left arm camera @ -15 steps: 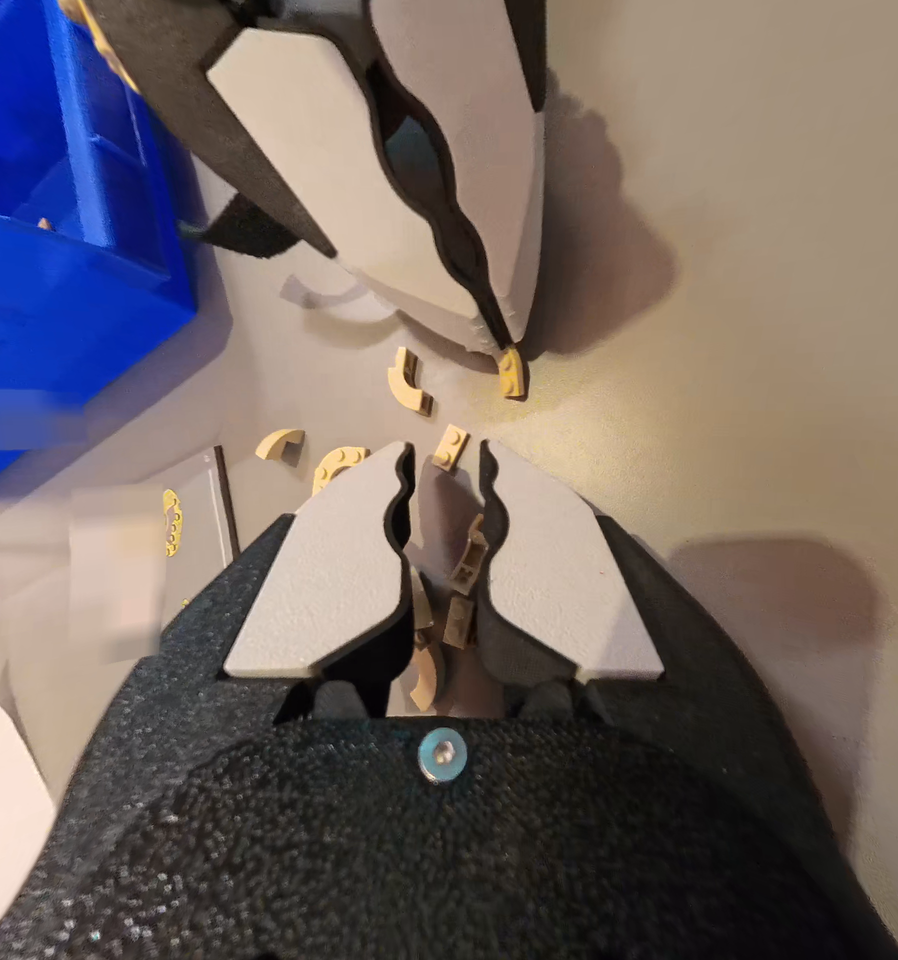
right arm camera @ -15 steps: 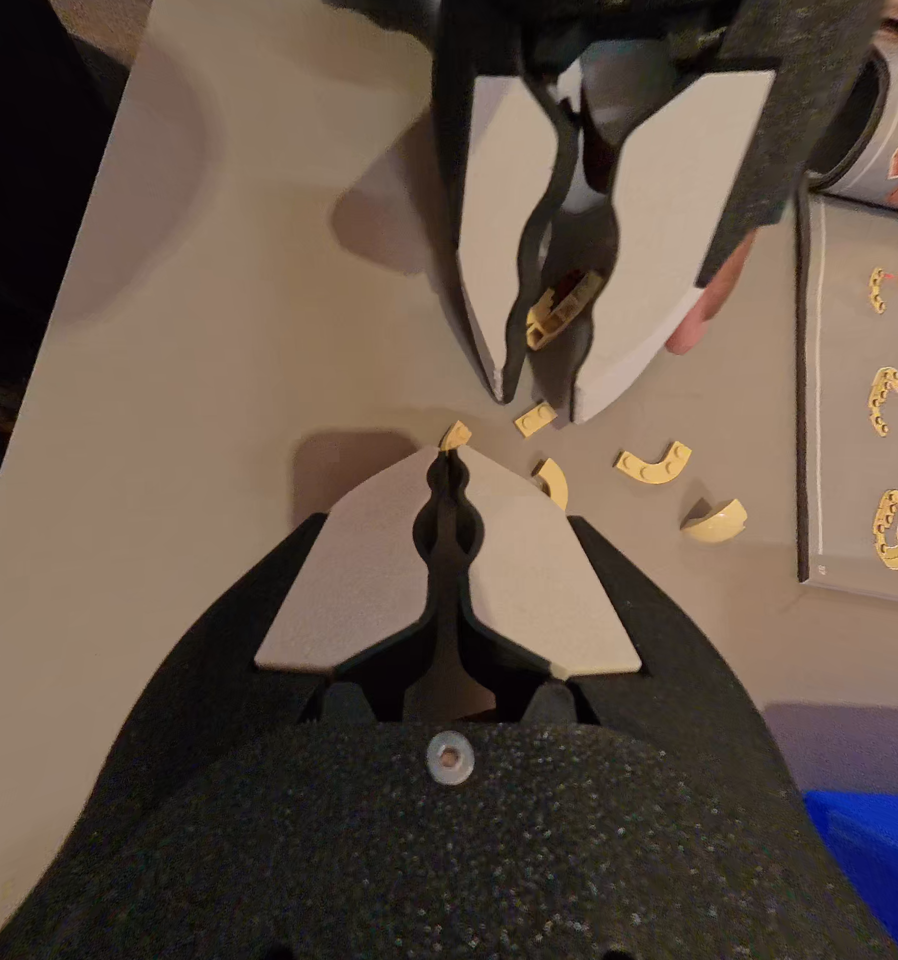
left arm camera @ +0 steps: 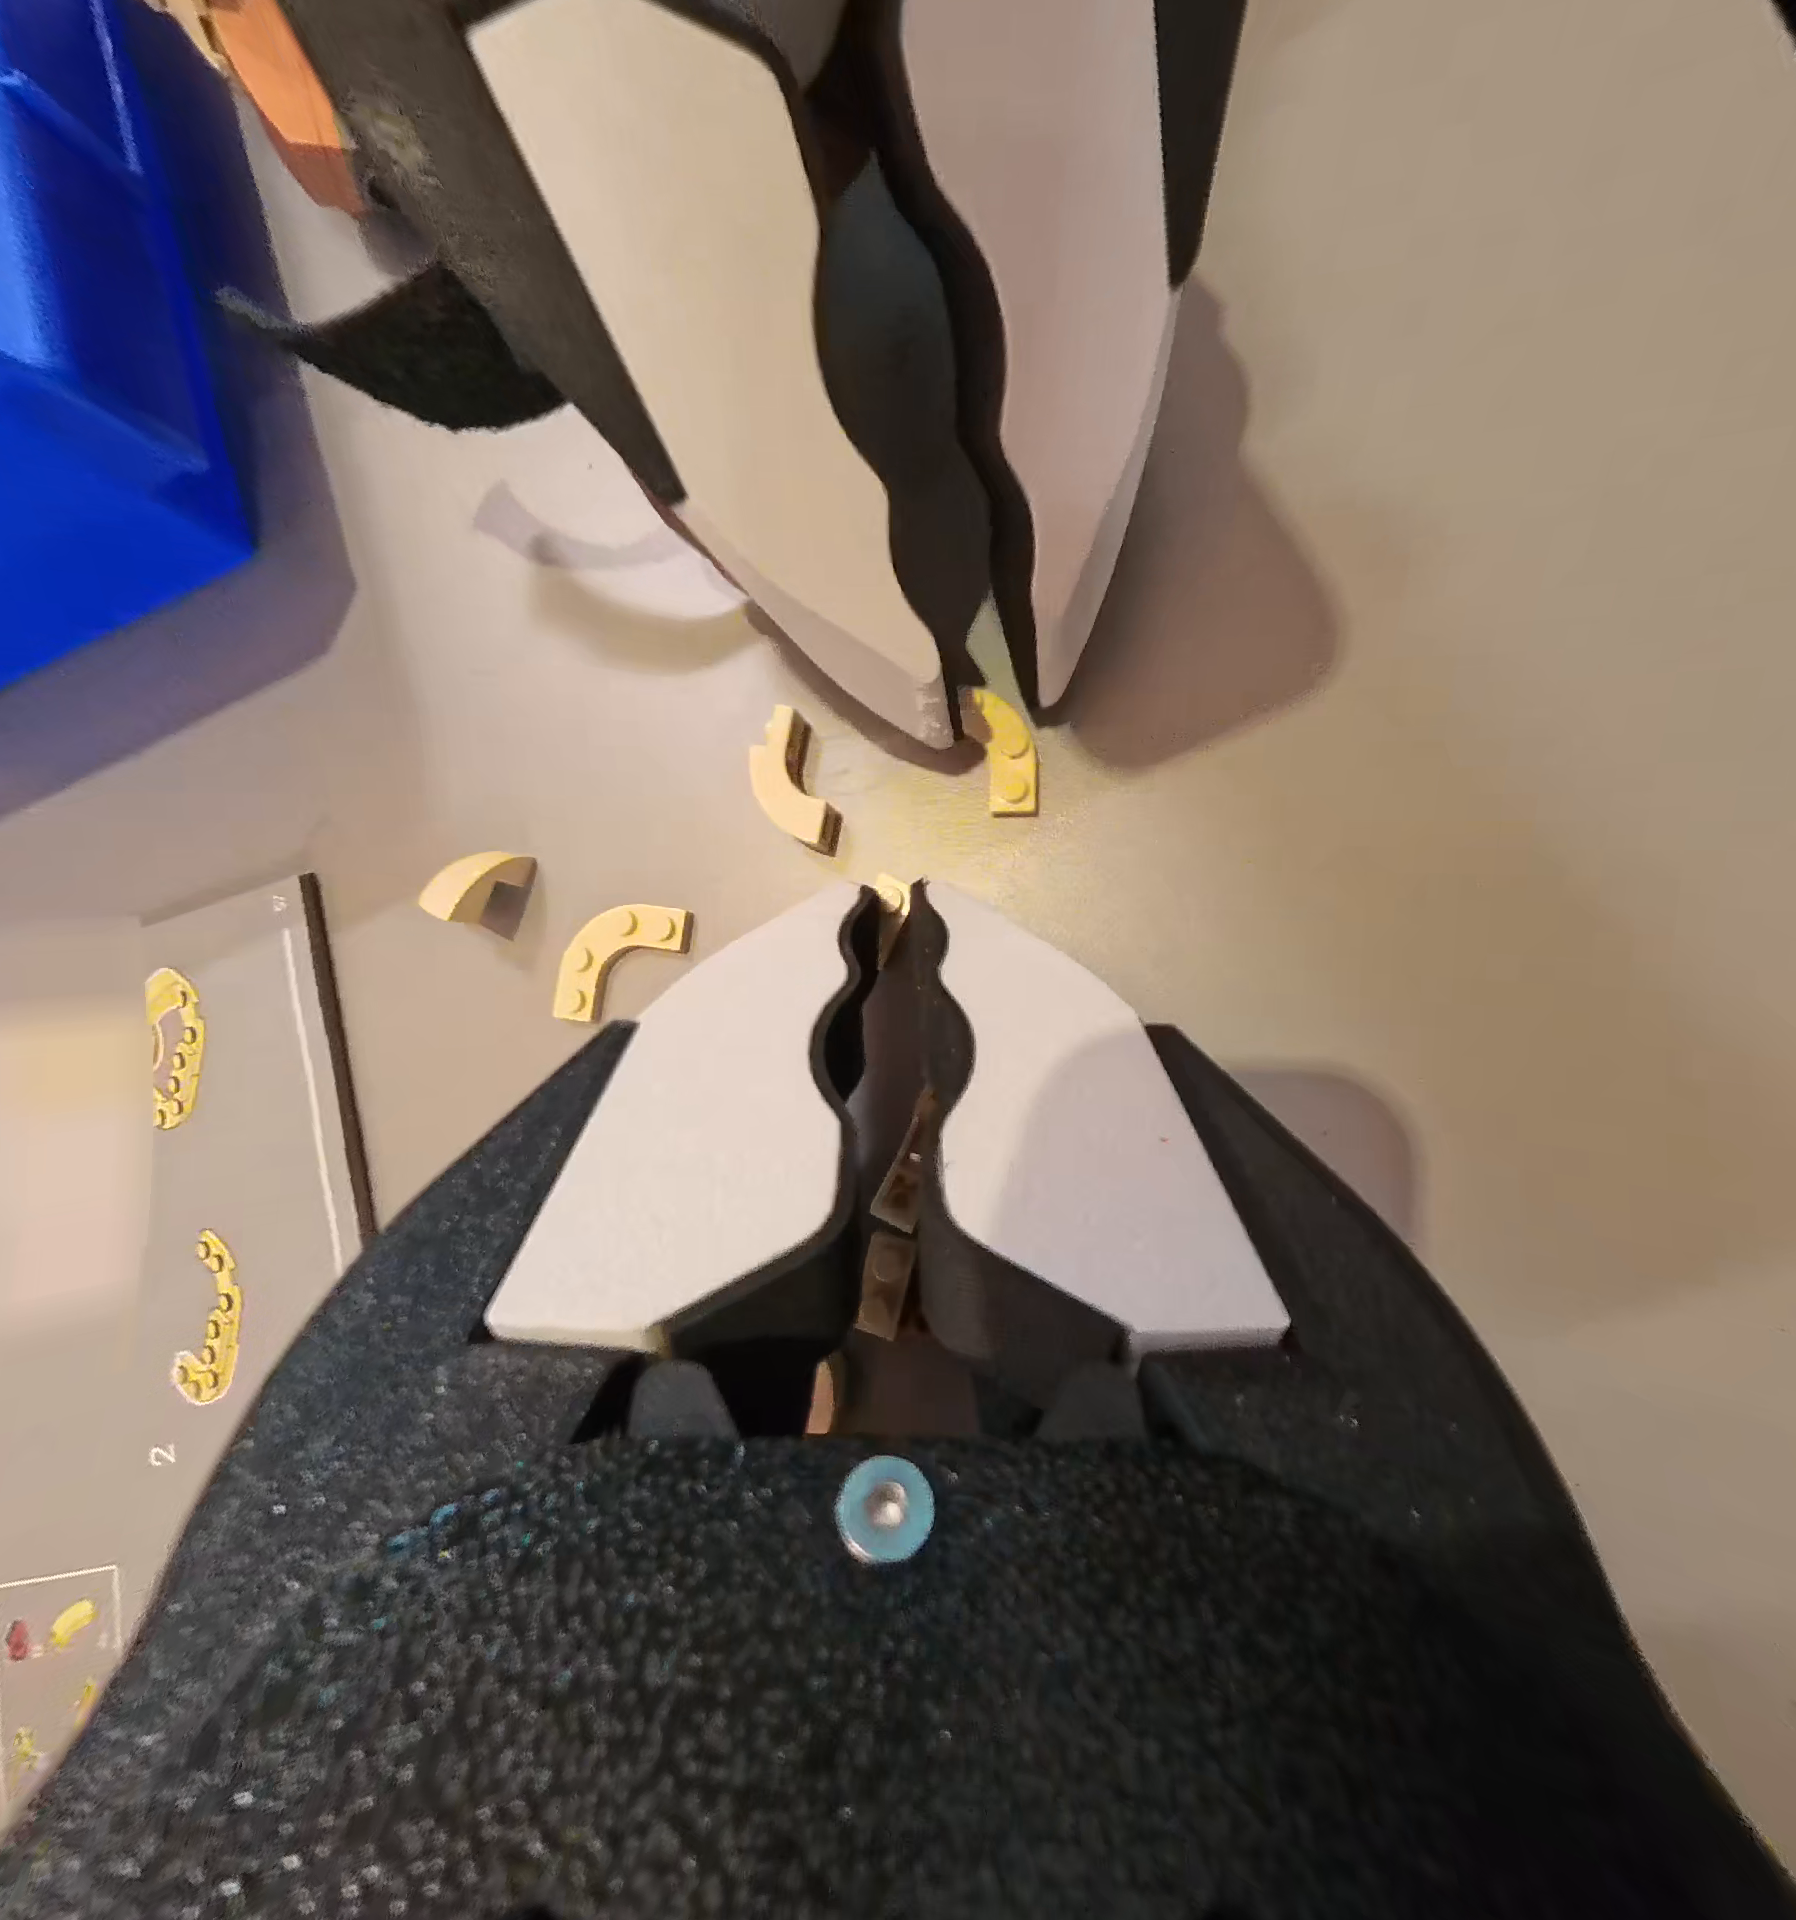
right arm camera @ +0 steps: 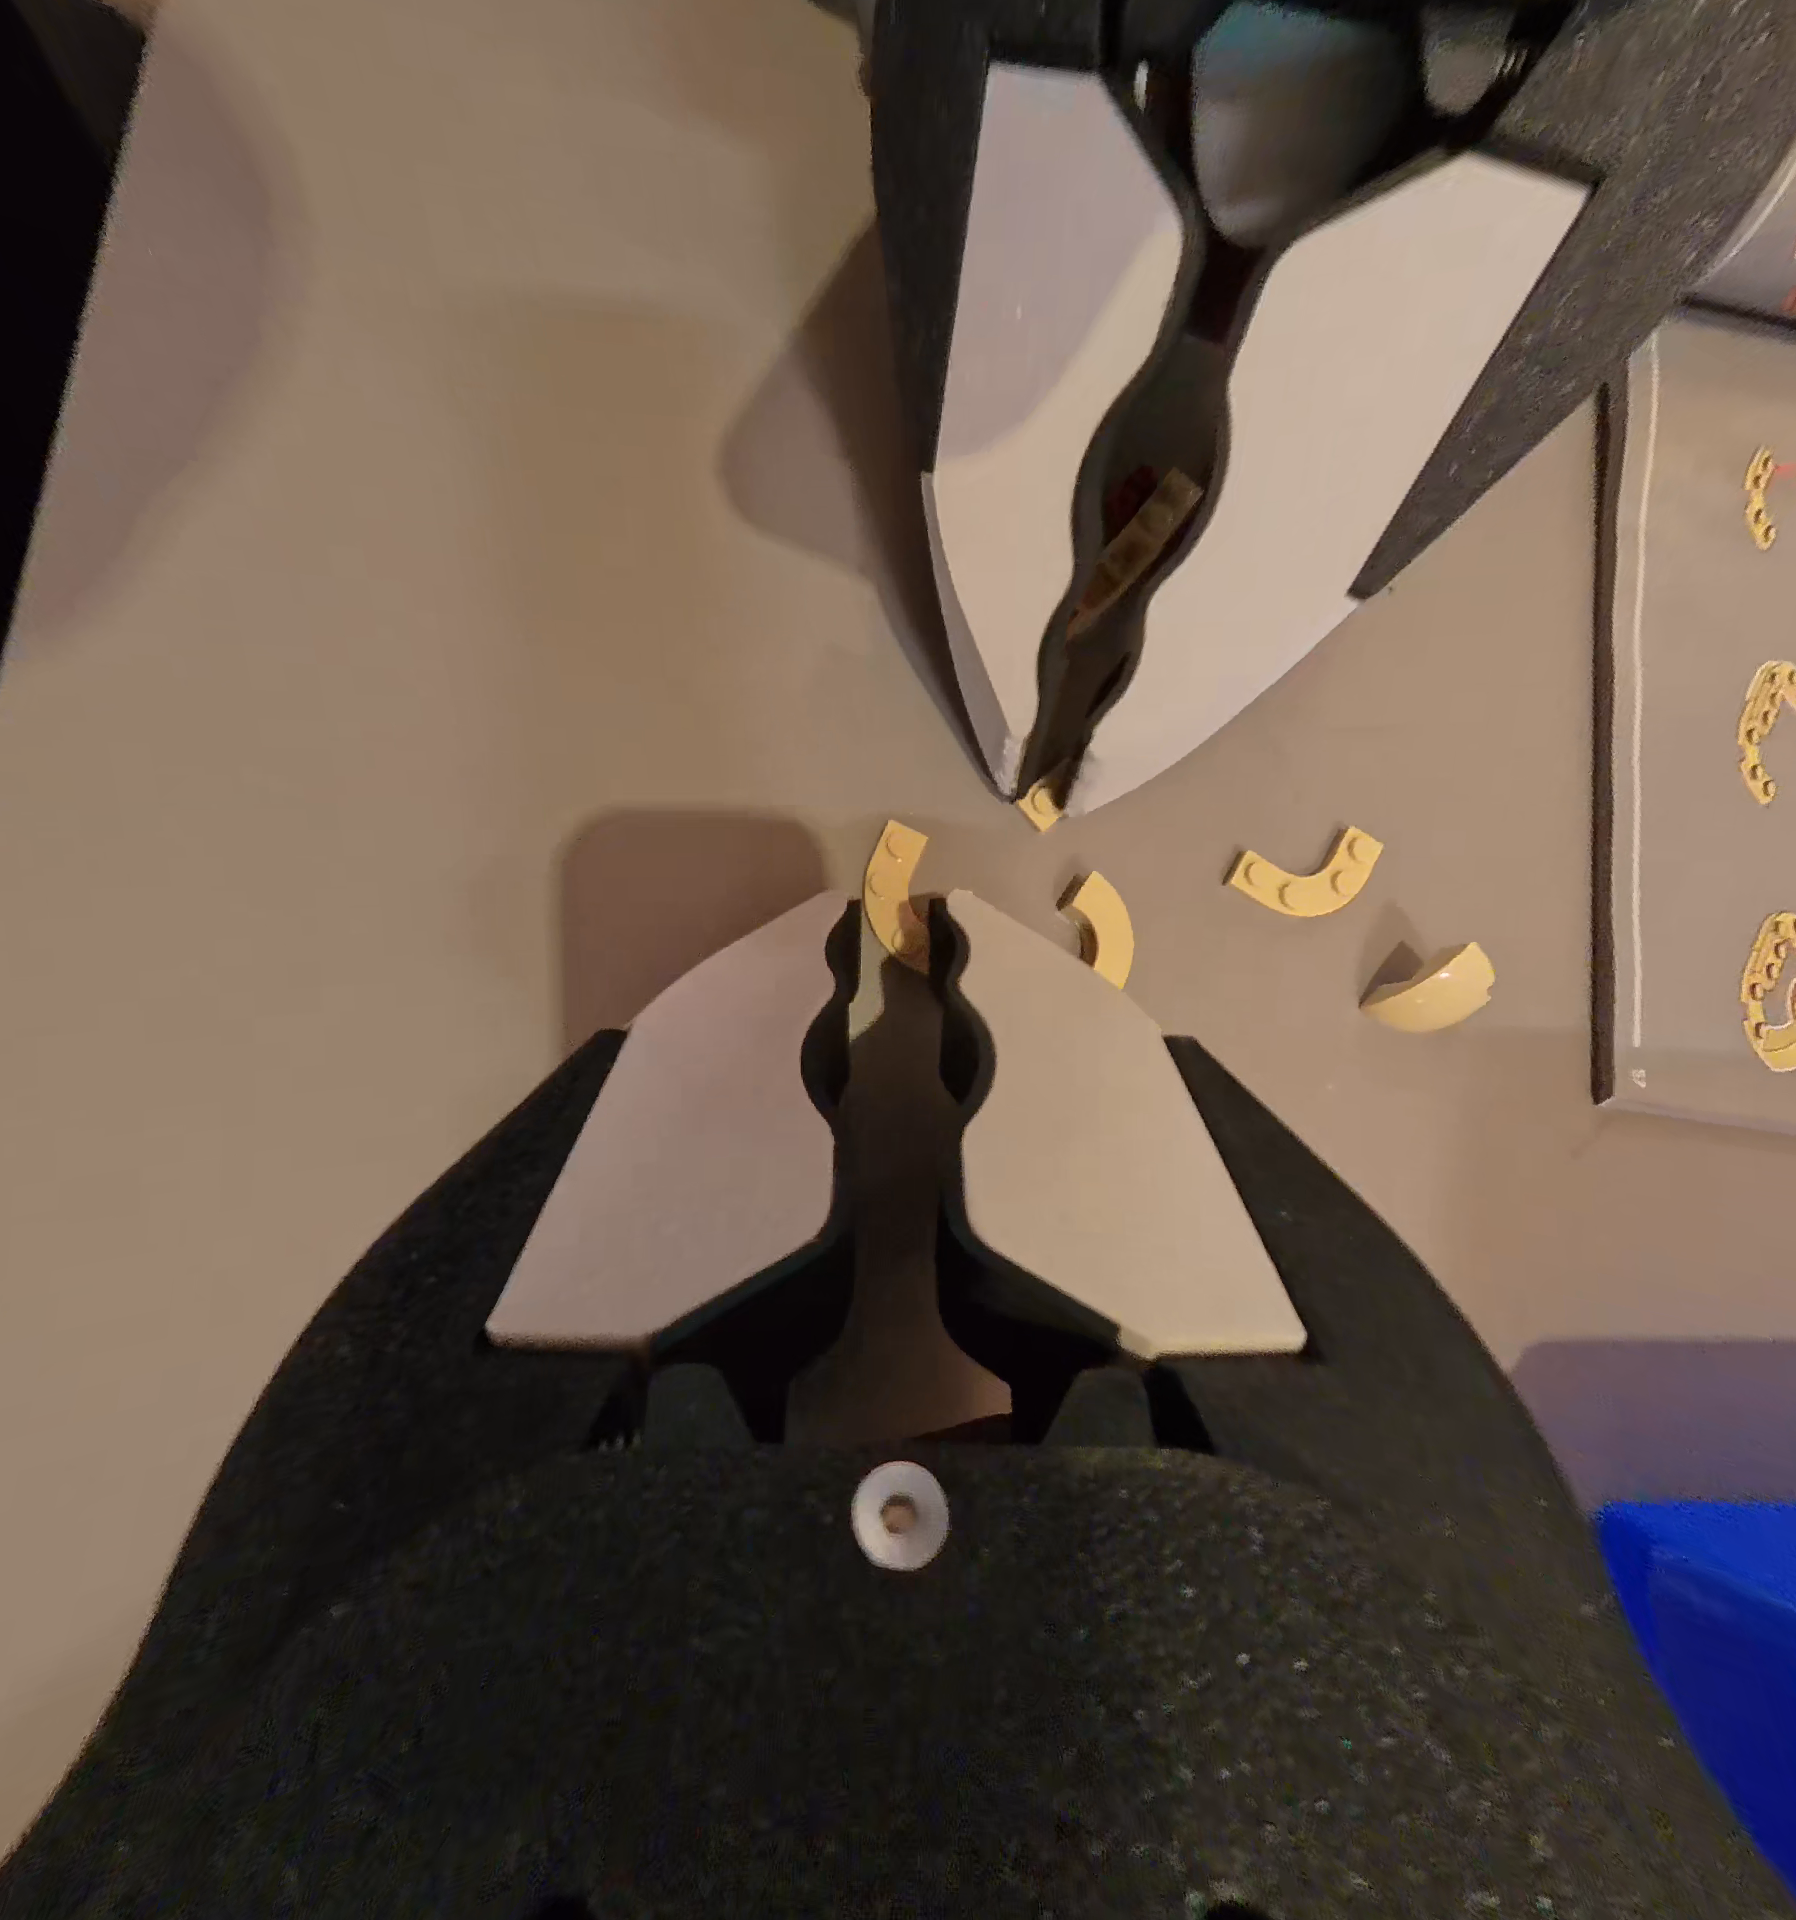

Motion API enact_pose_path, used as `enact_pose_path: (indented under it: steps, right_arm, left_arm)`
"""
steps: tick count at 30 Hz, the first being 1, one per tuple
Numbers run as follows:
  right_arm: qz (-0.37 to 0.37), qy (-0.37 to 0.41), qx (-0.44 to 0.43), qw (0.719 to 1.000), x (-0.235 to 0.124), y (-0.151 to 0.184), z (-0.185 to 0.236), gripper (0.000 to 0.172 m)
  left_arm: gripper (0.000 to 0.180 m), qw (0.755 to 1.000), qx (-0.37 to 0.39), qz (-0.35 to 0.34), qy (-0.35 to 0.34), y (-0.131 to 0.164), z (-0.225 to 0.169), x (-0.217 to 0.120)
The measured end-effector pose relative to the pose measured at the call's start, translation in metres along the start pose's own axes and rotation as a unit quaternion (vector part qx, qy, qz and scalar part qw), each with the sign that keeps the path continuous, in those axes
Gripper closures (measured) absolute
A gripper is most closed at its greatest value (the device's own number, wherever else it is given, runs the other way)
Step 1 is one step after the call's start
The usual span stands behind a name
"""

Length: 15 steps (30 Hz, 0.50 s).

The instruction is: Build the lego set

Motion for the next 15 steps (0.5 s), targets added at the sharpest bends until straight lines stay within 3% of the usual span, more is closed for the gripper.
enact_pose_path:
  steps: [15]
  right_arm:
    - [-0.017, -0.010, 0.022, 1.000, 0.003, -0.003, -0.002, 0.164]
  left_arm:
    - [0.176, 0.999, -0.025, -0.037, 0.001, -0.012, -0.010, -0.006]
Point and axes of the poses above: each gripper's, where its closed fingertips meet, x out along the fingers, y out of its underside, z = x × y across the jaws, the point moved 4 cm from there along -x, back along the fingers, and after that the axes turned 11 degrees about x, right-handed, at the moved point
